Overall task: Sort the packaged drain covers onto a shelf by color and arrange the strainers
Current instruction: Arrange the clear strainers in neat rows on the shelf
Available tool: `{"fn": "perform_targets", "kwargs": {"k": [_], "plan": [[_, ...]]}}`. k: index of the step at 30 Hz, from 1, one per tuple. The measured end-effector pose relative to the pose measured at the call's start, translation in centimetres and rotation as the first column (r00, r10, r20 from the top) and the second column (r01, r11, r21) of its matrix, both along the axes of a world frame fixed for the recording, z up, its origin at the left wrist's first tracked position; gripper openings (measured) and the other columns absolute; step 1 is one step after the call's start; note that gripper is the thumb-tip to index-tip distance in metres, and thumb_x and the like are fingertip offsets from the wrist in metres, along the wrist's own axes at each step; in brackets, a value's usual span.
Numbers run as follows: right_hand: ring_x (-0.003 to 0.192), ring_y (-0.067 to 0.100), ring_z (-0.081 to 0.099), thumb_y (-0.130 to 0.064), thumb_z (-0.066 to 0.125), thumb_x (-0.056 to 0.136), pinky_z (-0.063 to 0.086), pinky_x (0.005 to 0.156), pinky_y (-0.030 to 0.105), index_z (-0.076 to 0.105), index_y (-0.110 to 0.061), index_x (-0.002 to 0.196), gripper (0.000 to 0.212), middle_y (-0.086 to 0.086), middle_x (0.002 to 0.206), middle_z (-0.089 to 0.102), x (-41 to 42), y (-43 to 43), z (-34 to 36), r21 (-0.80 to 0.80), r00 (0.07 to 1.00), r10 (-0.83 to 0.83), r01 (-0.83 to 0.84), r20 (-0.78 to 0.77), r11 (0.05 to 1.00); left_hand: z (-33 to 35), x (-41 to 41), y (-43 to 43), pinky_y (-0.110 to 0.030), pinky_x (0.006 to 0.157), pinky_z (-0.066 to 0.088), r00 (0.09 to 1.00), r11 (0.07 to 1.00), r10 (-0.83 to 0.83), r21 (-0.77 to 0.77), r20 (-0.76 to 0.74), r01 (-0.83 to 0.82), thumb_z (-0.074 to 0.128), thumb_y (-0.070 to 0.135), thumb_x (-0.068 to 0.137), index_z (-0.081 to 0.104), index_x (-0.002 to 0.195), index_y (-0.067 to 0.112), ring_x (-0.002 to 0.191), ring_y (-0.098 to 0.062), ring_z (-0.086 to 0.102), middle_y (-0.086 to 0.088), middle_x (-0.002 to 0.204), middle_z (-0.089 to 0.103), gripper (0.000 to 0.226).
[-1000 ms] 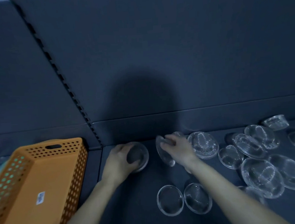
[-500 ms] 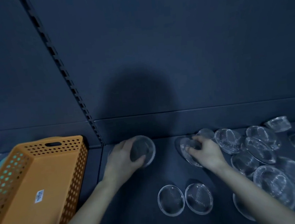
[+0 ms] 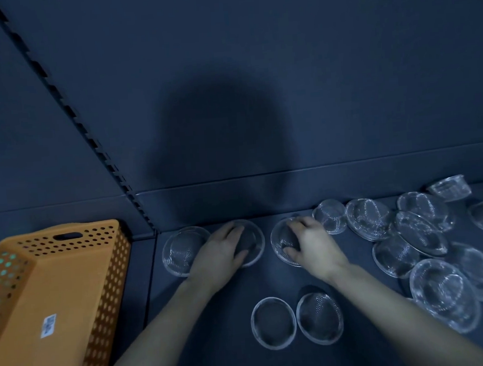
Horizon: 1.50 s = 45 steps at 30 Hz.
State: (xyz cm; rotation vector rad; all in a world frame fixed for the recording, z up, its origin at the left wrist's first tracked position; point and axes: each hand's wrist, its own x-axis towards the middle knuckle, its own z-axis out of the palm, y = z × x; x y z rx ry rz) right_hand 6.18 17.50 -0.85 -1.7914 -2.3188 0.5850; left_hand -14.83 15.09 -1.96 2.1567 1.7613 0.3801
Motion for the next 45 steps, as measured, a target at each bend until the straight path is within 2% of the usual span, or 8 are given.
{"fn": "perform_targets", "kwargs": {"k": [6,10,14,17,22,27,35,45], "plan": [[0.128,0.025,0.04,-0.025,0.064,0.085,0.029,0.105,0.025,0.042,-0.011,0.138,0.058,0.008,0.14,0.041,-0.4,1.0,-0.3,0.023,0.999,-0.026,0.027,-0.021,0.999,-0.2,0.1,0.5,-0.026,0.108,0.03,1.0,0.999,0.016,-0.044,-0.022,-0.017,0.054,0.031,0.093,0.032,0.145,0.018,0.137,-0.019,0.034,-0.001,0.155,0.024,0.059],[0.137,0.023,0.031,-0.027,0.064,0.086,0.024,0.11,0.026,0.039,-0.015,0.14,0.061,0.007,0.149,0.034,-0.3,1.1,0.2,-0.004,0.998,-0.027,0.027,-0.051,1.0,-0.4,0.3,0.1,-0.023,0.115,0.014,1.0,1.0,-0.017,0.025,-0.009,0.017,0.051,0.024,0.095,0.034,0.144,0.012,0.145,-0.023,0.019,-0.008,0.155,0.024,0.053],[0.14,0.02,0.026,-0.029,0.062,0.088,0.021,0.112,0.027,0.039,-0.015,0.141,0.06,0.007,0.15,0.033,1.0,-0.8,1.1,0.013,0.995,-0.037,0.039,-0.095,0.999,-0.6,0.6,-1.8,-0.042,0.108,0.024,0.992,0.974,-0.117,0.199,0.046,0.106,0.06,0.013,0.084,0.062,0.116,0.002,0.128,-0.037,0.047,-0.018,0.131,0.056,0.034],[0.136,0.018,0.034,-0.026,0.061,0.088,0.029,0.11,0.028,0.044,-0.018,0.138,0.053,0.003,0.146,0.039,2.0,-3.1,1.4,0.021,0.995,-0.019,0.021,-0.093,1.0,-0.9,0.4,-3.1,-0.045,0.104,0.033,0.99,0.966,-0.13,0.233,0.058,0.113,0.067,0.012,0.081,0.067,0.106,0.004,0.123,-0.036,0.052,-0.017,0.125,0.06,0.026],[0.13,0.021,0.042,-0.02,0.058,0.089,0.037,0.104,0.029,0.047,-0.019,0.134,0.046,0.003,0.143,0.042,1.2,-4.2,2.0,0.014,0.997,-0.029,0.03,-0.068,0.999,-0.1,-2.0,-2.9,-0.034,0.111,0.026,0.995,0.983,0.046,0.174,0.09,-0.062,0.068,0.008,0.083,0.059,0.123,0.002,0.136,-0.034,0.036,-0.019,0.139,0.047,0.042],[0.112,0.026,0.054,-0.02,0.058,0.087,0.046,0.091,0.033,0.054,-0.014,0.118,0.031,0.005,0.123,0.052,-3.1,-2.8,2.3,0.018,0.996,0.077,-0.076,-0.049,0.997,0.8,-5.5,-2.8,-0.036,0.116,0.019,0.969,0.969,0.246,0.034,0.022,-0.246,0.063,0.017,0.089,0.035,0.142,0.008,0.142,-0.031,0.018,-0.017,0.152,0.025,0.061],[0.134,0.029,0.032,-0.03,0.064,0.082,0.033,0.109,0.034,0.029,-0.01,0.143,0.073,0.009,0.149,0.029,-9.3,-0.1,-0.4,-0.079,0.985,0.17,-0.168,0.014,0.983,0.0,-8.1,-3.5,-0.033,0.096,0.044,0.93,0.933,0.352,-0.122,0.104,-0.339,0.062,0.017,0.088,0.031,0.143,0.016,0.126,-0.026,0.044,-0.009,0.144,0.037,0.063],[0.127,0.027,0.037,-0.032,0.064,0.082,0.035,0.106,0.034,0.035,-0.015,0.141,0.068,0.004,0.142,0.039,-9.7,0.2,-1.1,0.007,0.991,0.134,-0.134,0.013,0.991,-0.4,-8.3,-2.9,-0.031,0.105,0.038,0.941,0.947,0.316,-0.107,0.122,-0.304,0.064,0.017,0.086,0.032,0.144,0.016,0.129,-0.023,0.041,-0.007,0.145,0.038,0.066]]}}
